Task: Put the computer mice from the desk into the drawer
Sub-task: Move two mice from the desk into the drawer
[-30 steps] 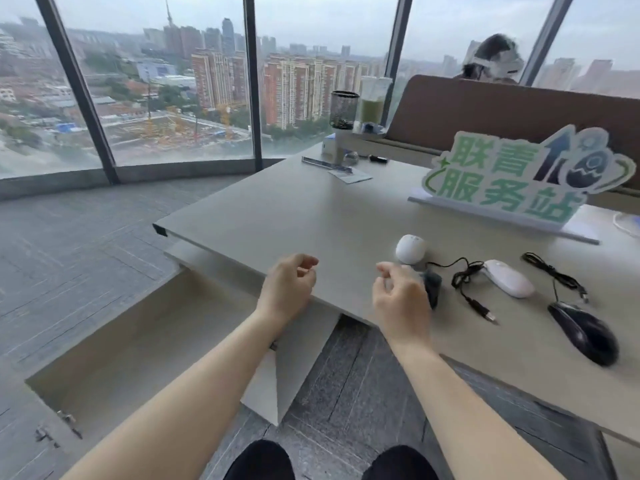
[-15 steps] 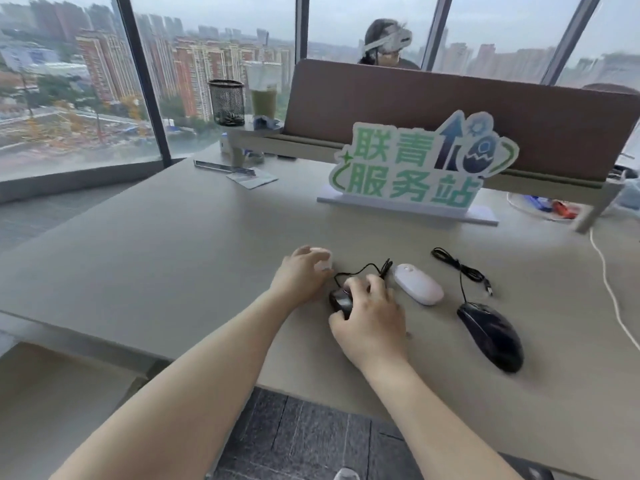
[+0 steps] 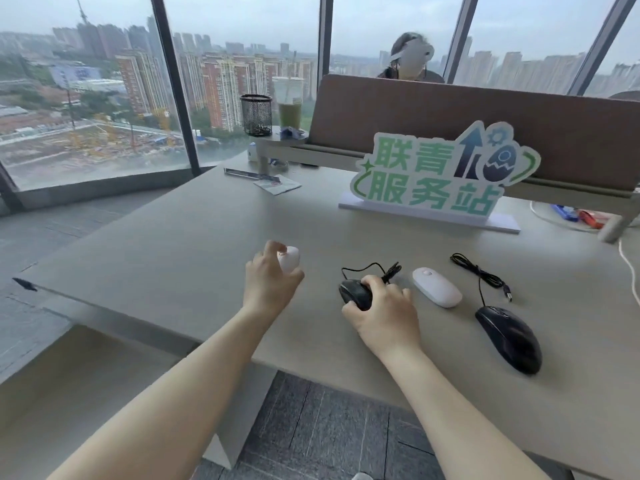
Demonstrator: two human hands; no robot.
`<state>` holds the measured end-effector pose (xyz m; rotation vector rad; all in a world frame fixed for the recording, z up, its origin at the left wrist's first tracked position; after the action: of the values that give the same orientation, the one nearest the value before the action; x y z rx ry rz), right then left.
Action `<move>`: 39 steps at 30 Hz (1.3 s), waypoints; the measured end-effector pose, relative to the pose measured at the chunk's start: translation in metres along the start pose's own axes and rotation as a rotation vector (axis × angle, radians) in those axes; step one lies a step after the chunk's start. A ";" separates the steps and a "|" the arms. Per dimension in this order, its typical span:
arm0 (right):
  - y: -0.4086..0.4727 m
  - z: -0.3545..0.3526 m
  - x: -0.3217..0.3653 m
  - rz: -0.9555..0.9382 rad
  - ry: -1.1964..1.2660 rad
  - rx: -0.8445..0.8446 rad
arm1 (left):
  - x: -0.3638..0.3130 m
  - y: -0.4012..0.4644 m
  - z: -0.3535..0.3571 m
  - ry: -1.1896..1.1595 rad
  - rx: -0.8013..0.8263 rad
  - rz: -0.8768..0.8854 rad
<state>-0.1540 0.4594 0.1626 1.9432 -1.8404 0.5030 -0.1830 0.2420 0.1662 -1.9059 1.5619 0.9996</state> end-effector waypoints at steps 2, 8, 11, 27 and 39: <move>-0.013 0.000 0.031 -0.076 0.139 0.004 | 0.015 -0.022 -0.037 -0.065 -0.067 -0.008; -0.073 0.028 0.174 -0.432 0.404 0.112 | 0.099 -0.099 -0.162 -0.101 -0.344 -0.100; -0.106 0.064 0.237 -0.562 0.424 0.189 | 0.166 -0.135 -0.207 -0.054 -0.380 -0.298; -0.102 0.363 0.303 -0.435 -0.131 0.797 | 0.411 -0.167 -0.203 0.177 -0.084 -0.856; -0.096 0.383 0.302 -0.475 -0.205 0.784 | 0.405 -0.152 -0.215 0.095 -0.245 -0.709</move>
<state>-0.0479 0.0044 -0.0081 2.9276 -1.2846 0.9906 0.0484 -0.1344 -0.0294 -2.4368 0.7026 0.8018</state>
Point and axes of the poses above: each hand's wrist, its own y-axis towards the middle knuckle, its own z-axis out of the palm, x = y × z, the point moved 7 cm from there along y, towards the middle knuckle, and after that the axes turned 10 degrees about x, right-handed, at the moved point
